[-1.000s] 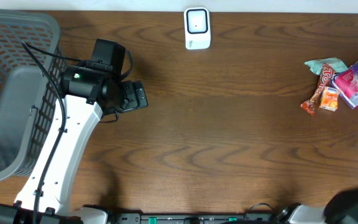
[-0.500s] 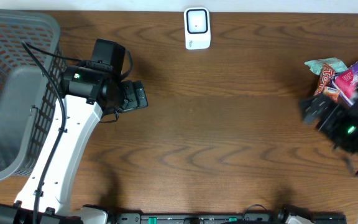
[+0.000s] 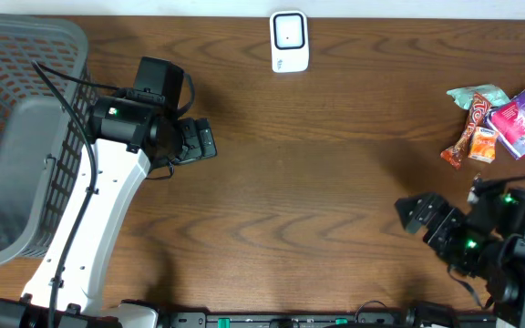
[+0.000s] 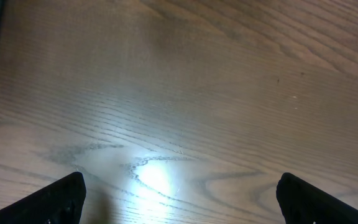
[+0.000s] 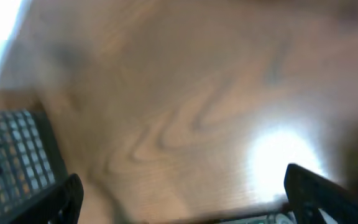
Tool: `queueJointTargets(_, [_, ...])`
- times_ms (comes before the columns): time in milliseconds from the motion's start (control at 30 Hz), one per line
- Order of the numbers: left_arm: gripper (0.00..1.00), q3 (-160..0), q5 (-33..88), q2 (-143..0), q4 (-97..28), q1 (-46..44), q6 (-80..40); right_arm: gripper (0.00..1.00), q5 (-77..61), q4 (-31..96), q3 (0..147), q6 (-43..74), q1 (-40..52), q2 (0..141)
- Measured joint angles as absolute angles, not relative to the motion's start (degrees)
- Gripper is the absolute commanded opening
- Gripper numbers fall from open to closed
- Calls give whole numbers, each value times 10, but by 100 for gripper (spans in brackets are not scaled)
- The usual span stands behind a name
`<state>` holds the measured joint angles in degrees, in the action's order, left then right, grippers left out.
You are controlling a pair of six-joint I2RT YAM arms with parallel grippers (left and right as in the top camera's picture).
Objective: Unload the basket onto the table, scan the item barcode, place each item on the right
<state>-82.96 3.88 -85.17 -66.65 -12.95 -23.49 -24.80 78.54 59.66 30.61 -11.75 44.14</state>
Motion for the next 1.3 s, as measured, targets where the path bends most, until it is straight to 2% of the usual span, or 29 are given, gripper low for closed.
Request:
queueJointTargets(133, [98,-830,39,-852,-667,-130,-235,99,-250,872,586,315,-117,441])
queueJointTargets(333, [98,-830,39,-852,-667,-130,-235,99,-261,930,585,321,-117,441])
queueJointTargets(833, [98,-830,39,-852,-667,-130,-235,99,-248,911,585,321,-117,441])
queueJointTargets(1033, [98,-830,39,-852,-667,-130,-235,99,-249,783,556,301,-114,406])
queueJointTargets(1300, [98,-830,39,-852,-667,-130,-235,99,-303,432,418,221,-69,281])
